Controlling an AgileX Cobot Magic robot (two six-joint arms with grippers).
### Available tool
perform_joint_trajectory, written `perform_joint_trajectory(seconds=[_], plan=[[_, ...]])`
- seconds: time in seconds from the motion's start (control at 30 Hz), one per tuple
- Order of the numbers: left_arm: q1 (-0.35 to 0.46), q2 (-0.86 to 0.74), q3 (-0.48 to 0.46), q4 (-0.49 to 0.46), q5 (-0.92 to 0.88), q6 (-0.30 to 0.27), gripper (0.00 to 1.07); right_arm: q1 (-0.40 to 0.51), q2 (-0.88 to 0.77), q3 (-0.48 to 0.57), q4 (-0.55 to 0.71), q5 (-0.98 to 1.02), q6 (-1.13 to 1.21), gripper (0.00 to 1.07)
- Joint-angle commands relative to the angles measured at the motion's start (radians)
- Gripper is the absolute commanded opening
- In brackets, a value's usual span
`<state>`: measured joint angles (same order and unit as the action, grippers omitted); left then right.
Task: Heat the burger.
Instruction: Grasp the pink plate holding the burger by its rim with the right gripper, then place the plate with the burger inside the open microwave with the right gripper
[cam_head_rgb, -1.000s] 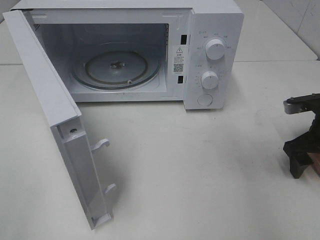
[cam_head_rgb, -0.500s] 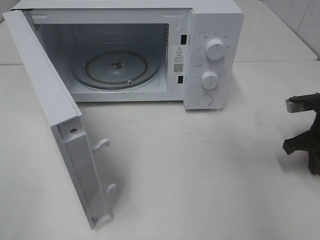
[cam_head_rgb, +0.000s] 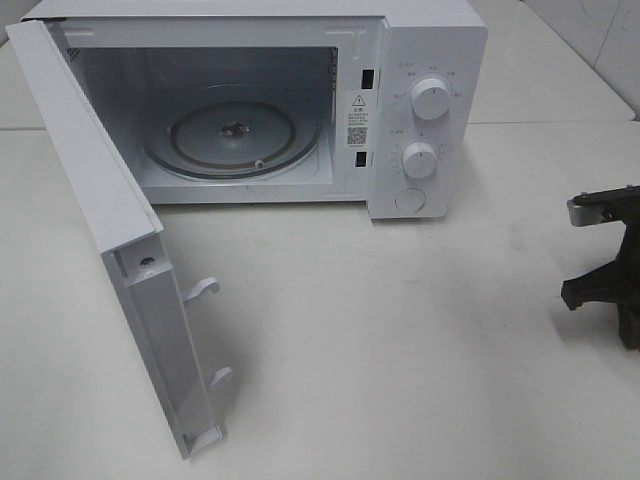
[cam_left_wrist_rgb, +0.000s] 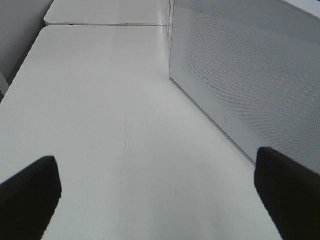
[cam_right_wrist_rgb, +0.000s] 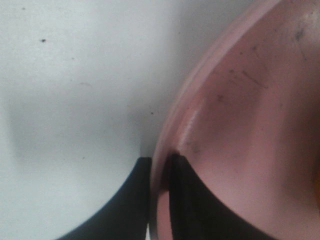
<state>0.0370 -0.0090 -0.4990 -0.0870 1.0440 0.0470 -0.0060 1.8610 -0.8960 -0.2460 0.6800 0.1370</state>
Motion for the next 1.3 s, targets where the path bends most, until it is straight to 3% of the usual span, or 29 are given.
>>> perform_joint_trajectory(seconds=[0.03, 0.3, 0.6, 1.13, 1.3], plan=[[-0.003, -0.016, 0.002, -0.002, -0.006, -0.003, 1.03, 0.037, 0.001, 0.002, -0.046, 0.031, 0.081, 0.00], [-0.003, -0.016, 0.002, -0.002, -0.006, -0.003, 1.03, 0.133, 0.001, 0.002, -0.248, 0.130, 0.287, 0.00], [-0.003, -0.016, 0.002, -0.002, -0.006, -0.003, 1.03, 0.220, 0.001, 0.002, -0.361, 0.212, 0.365, 0.00], [-0.003, -0.016, 0.002, -0.002, -0.006, -0.003, 1.03, 0.277, -0.159, 0.058, -0.395, 0.250, 0.374, 0.00], [-0.003, -0.016, 0.002, -0.002, -0.006, -0.003, 1.03, 0.339, -0.244, 0.095, -0.395, 0.278, 0.373, 0.00]])
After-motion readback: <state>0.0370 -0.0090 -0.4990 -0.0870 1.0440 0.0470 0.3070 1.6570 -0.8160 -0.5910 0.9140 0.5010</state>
